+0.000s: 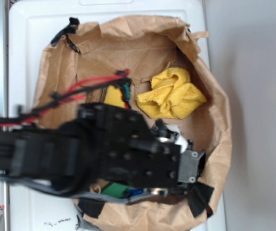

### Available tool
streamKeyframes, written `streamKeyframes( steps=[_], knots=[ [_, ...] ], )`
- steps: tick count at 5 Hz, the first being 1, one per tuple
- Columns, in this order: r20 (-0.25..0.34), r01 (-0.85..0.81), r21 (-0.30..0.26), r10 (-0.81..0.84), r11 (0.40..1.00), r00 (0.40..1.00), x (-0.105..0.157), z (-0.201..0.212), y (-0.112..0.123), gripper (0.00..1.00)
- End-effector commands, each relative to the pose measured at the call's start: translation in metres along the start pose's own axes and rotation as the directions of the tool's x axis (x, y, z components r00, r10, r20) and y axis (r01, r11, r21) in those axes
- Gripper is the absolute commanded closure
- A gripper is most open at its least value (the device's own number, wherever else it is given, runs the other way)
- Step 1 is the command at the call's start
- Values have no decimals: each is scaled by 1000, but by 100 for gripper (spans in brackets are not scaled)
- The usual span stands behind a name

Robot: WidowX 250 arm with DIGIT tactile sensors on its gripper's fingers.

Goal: Grab the blue block.

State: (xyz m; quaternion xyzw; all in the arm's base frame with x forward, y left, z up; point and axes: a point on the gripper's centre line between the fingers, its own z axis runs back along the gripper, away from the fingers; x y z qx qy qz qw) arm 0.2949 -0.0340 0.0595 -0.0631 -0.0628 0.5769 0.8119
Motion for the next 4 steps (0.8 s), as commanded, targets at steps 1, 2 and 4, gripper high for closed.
streamKeyframes(
  steps=[1,2,4],
  knots=[
    [22,-63,-57,64,996,998,25,85,4,100],
    [55,-74,-21,75,997,996,36,108,14,100],
    [153,4,-80,8,997,988,35,118,32,100]
  ],
)
